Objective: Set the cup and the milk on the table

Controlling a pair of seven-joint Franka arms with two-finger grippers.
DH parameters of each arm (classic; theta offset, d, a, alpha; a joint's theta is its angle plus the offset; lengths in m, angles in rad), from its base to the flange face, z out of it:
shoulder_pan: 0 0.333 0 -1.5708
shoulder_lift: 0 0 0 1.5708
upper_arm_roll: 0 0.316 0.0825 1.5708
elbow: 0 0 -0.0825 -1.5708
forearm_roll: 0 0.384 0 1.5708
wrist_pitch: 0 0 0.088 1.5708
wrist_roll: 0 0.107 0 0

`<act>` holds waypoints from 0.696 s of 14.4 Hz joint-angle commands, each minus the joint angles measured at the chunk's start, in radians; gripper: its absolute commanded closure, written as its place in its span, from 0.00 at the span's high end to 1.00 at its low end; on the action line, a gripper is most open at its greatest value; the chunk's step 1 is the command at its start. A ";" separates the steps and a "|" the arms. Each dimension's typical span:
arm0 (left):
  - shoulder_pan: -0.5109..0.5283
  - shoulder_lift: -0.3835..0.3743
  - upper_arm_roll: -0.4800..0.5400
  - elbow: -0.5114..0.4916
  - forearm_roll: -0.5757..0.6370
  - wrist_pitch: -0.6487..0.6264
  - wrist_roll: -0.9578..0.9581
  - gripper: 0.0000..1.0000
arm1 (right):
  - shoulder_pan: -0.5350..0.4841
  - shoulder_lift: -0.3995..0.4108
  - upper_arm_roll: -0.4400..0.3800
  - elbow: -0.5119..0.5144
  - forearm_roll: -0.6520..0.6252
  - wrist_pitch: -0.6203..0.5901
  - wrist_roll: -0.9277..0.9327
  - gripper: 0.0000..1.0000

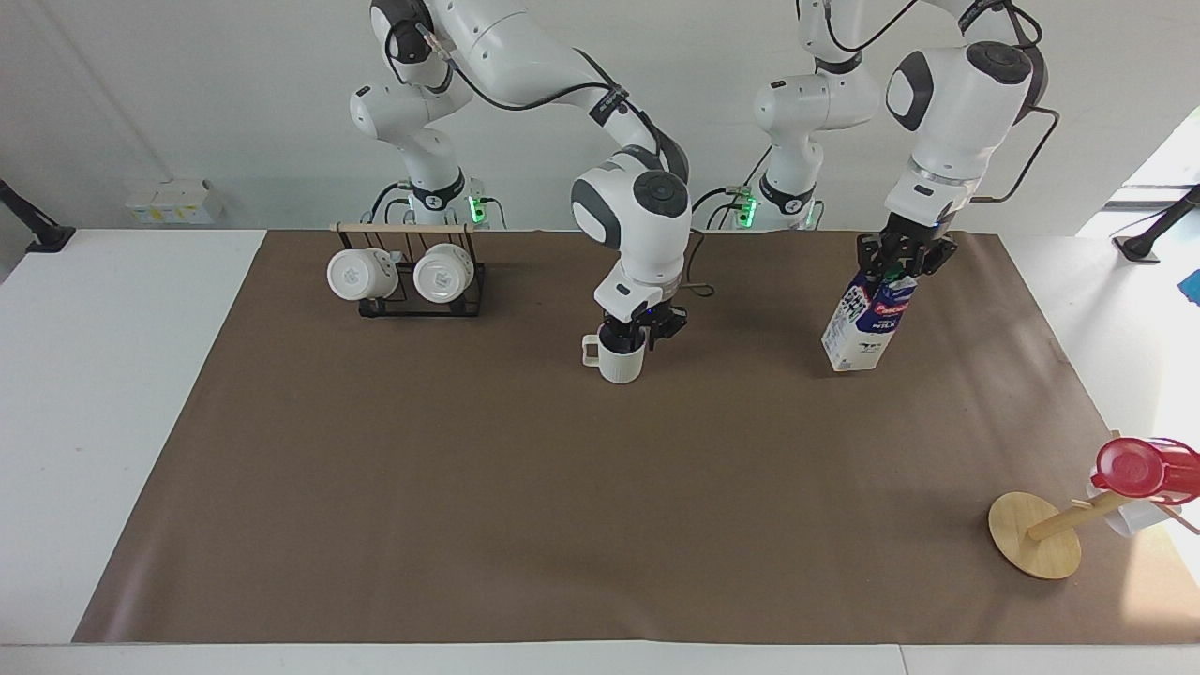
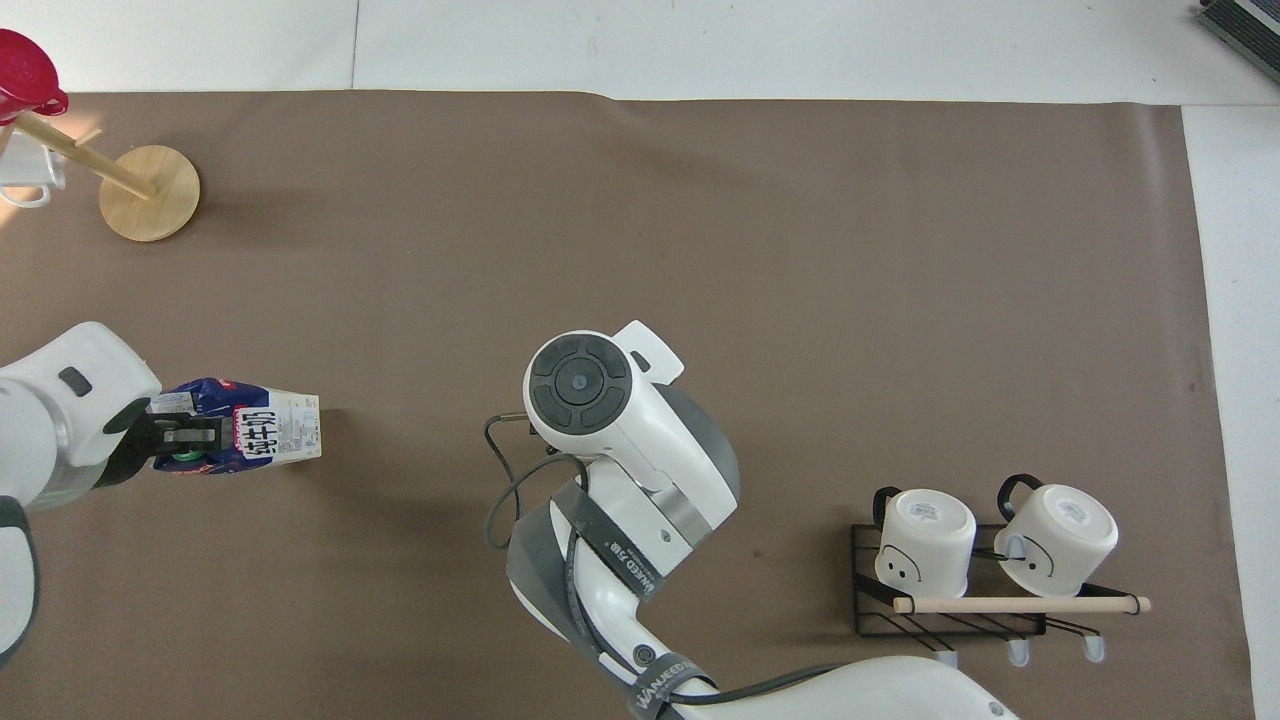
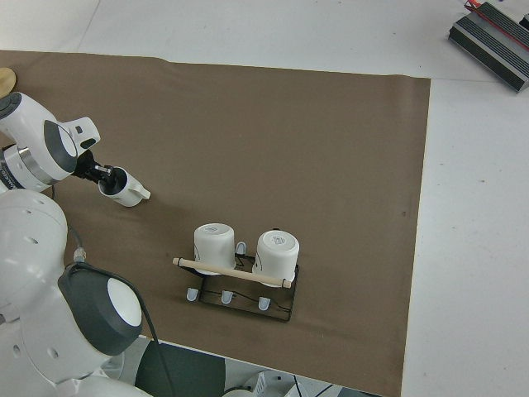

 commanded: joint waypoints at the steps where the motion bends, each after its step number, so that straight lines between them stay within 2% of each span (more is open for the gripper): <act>1: -0.016 -0.008 -0.006 0.054 -0.003 -0.085 -0.041 0.43 | -0.007 -0.037 0.003 0.000 0.016 0.003 0.014 1.00; 3: -0.027 -0.009 -0.017 0.096 -0.003 -0.137 -0.055 0.43 | -0.033 -0.086 -0.001 -0.001 0.017 0.001 0.017 1.00; 6: -0.048 -0.017 -0.034 0.136 -0.006 -0.192 -0.091 0.43 | -0.141 -0.203 -0.002 -0.044 0.015 -0.038 -0.049 1.00; 10: -0.140 -0.022 -0.077 0.159 -0.012 -0.224 -0.276 0.43 | -0.291 -0.303 -0.005 -0.063 0.013 -0.094 -0.116 1.00</act>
